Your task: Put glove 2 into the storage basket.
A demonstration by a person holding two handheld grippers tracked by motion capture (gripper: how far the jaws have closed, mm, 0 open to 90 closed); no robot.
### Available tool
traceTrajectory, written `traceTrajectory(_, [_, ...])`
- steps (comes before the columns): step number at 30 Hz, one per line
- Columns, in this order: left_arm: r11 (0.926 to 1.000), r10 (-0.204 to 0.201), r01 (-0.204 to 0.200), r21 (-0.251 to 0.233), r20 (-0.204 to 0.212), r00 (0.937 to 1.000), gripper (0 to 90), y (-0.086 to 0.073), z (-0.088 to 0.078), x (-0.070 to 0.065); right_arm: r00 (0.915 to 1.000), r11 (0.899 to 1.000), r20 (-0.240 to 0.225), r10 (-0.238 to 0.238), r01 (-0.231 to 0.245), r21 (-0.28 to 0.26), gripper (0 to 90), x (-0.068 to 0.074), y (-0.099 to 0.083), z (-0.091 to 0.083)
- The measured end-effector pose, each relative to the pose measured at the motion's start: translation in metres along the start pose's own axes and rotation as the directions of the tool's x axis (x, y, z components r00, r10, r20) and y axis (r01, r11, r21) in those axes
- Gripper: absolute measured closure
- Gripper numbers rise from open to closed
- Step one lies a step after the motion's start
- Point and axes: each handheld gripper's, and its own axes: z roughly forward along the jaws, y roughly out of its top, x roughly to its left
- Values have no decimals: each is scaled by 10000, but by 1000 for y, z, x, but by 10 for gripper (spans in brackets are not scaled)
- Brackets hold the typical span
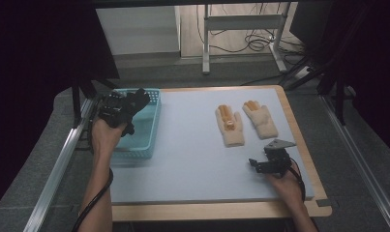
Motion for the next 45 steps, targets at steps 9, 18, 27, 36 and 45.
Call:
traceTrajectory(9, [9972,-673,680,312,-208,9975,607,-5,21,23,10000,10000,4,1,-1,-4,188,0,0,0])
traceTrajectory(18, [9958,-782,799,438,-385,9962,605,-11,27,30,10000,10000,3,7,-7,-7,188,0,0,0])
traceTrajectory(27, [9916,-1029,1070,733,-584,9930,604,-18,39,42,10000,10000,1,5,-5,-1,188,0,0,0])
traceTrajectory(36, [9847,-668,827,1535,-1063,9921,571,-13,62,47,10000,10000,6,10,-10,-20,188,0,0,0])
traceTrajectory(45, [9737,-102,367,2248,-1179,9930,362,-5,79,47,10000,10000,5,12,-11,-22,188,0,0,0])
